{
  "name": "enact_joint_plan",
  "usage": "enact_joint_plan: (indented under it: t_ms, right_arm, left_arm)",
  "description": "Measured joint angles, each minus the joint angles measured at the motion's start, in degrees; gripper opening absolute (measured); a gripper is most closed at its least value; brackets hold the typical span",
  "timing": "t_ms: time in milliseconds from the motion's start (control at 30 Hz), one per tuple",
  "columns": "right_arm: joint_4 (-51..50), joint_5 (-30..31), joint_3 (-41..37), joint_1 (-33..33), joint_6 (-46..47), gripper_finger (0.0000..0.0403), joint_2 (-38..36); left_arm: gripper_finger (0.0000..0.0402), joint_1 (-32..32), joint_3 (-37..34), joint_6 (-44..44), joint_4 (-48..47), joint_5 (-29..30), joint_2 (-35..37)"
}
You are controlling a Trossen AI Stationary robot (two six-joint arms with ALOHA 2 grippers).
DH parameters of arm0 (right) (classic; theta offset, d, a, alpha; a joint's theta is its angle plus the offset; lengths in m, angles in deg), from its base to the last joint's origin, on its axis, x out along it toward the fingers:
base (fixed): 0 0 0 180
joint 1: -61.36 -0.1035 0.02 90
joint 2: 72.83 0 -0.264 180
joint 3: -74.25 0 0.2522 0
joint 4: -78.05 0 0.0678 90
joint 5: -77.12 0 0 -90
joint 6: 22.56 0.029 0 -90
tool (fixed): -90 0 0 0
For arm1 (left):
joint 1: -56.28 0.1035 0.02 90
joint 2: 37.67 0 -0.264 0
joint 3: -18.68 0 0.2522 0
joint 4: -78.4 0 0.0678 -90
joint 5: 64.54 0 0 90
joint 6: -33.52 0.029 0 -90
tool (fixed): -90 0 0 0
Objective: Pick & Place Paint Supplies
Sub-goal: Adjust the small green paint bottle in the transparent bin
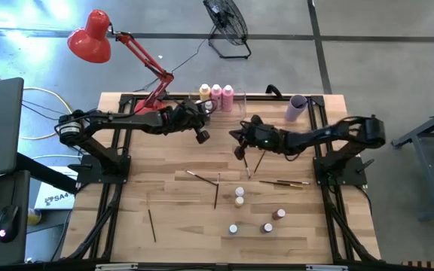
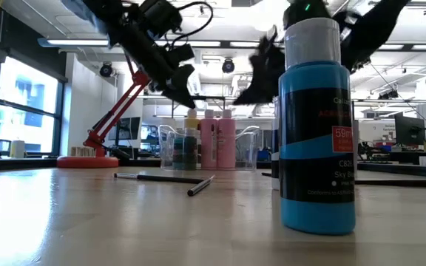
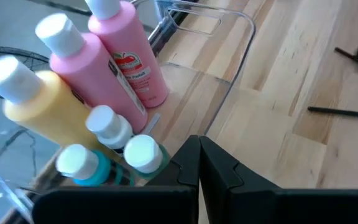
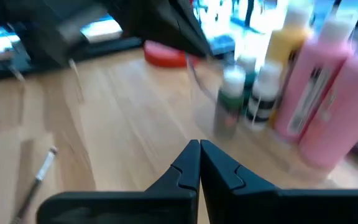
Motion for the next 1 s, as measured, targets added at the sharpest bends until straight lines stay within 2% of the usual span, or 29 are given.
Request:
enact_joint_plan:
  t_ms: [100,300,433,533,800,1000]
  right_arm:
    - [-3.7,1.7,0.0,-1.0,-1.5,0.0002,-4.9]
    - [-12.9,4.1,0.0,-1.2,-1.4,0.0002,-12.8]
    - [-17.6,4.5,0.0,-1.3,-1.2,0.0002,-16.0]
    - [-19.1,4.4,0.0,-1.3,-1.2,0.0002,-17.5]
    - [-18.9,4.4,0.0,-1.5,-1.5,0.0002,-18.4]
    - [-18.9,4.6,0.0,-1.5,-1.6,0.0002,-18.4]
  left_arm:
    - [0.0000,0.0,4.2,0.3,-6.7,0.1,0.0]
    - [0.0000,2.1,8.1,-0.9,-13.8,-0.2,0.0]
    - [0.0000,4.4,8.3,-3.3,-17.0,-6.1,-0.6]
    - [0.0000,5.8,8.2,-4.3,-18.3,-8.0,-1.0]
    - [0.0000,5.9,8.2,-4.4,-14.4,-13.4,-3.1]
    - [0.0000,6.0,8.2,-5.6,-7.7,-12.7,-5.5]
